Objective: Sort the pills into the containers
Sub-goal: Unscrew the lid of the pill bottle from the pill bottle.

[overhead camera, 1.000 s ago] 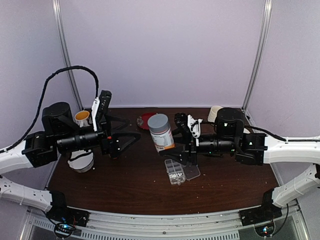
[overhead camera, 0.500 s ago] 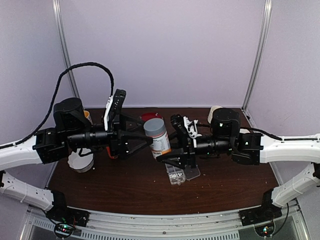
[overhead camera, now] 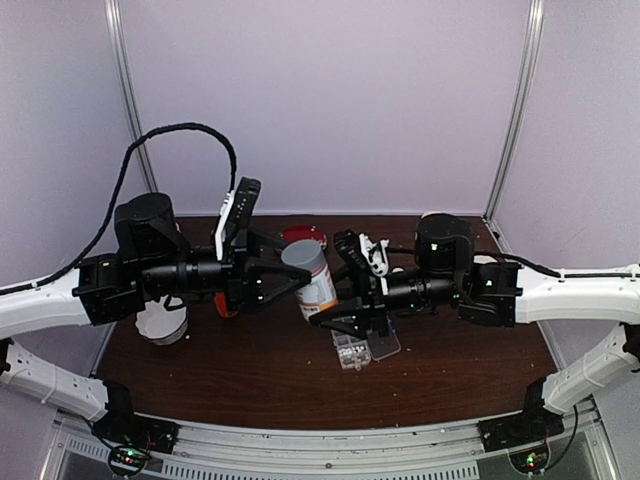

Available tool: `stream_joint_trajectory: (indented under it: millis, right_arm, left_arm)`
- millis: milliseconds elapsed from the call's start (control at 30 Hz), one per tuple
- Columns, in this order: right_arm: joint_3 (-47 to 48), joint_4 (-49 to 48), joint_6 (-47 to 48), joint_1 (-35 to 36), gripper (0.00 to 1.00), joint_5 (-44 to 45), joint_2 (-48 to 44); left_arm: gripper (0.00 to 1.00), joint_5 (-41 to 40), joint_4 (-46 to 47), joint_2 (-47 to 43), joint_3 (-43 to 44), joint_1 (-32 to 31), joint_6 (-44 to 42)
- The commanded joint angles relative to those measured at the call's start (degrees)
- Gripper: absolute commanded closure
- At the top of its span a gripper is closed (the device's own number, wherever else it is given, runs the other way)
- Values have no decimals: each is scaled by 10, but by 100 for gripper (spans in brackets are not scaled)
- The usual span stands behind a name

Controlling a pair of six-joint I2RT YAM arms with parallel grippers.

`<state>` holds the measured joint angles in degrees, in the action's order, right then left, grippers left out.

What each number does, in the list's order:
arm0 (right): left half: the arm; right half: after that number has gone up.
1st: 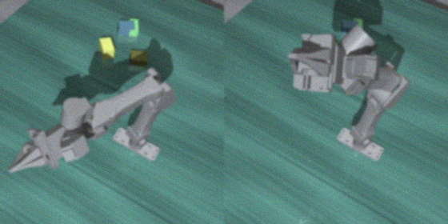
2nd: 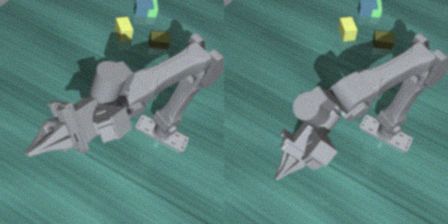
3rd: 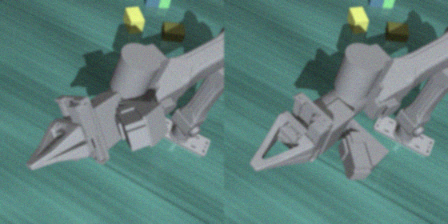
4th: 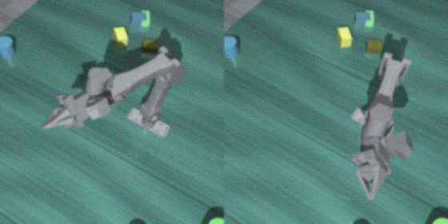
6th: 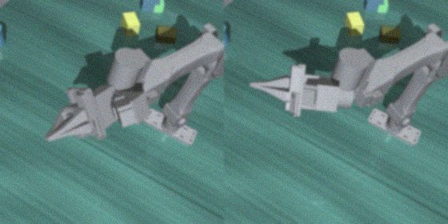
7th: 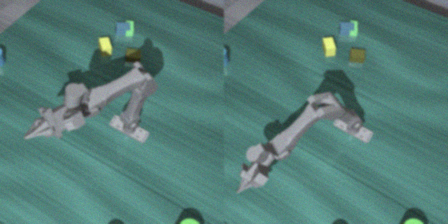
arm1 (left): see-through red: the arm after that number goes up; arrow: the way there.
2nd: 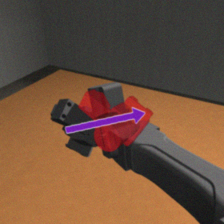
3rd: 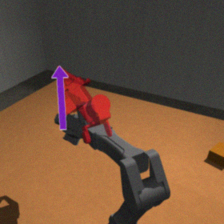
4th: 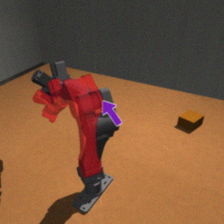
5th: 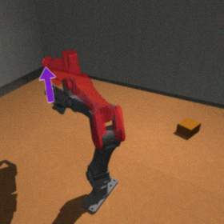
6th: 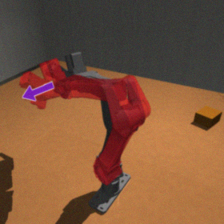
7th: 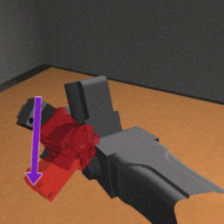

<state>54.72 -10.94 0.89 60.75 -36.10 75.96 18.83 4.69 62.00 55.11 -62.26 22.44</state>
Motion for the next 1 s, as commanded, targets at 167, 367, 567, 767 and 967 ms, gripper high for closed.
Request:
stream_joint_trajectory:
  millis: [167,367,567,767,967]
  right_arm:
    - [32,12,9,2,100,-13,8]
    - [34,18,13,2,100,-9,9]
    - [36,19,11,3,100,0,8]
    - [36,38,37,17,100,106,0]
    - [24,-7,39,38,100,256,-8]
  left_arm:
    - [26,9,26,5,24,0,-7]
    - [47,15,29,9,28,1,-9]
    - [74,22,11,23,40,0,-14]
    - [100,-11,-19,36,61,0,-1]
    - [100,-106,-3,31,47,-1,62]
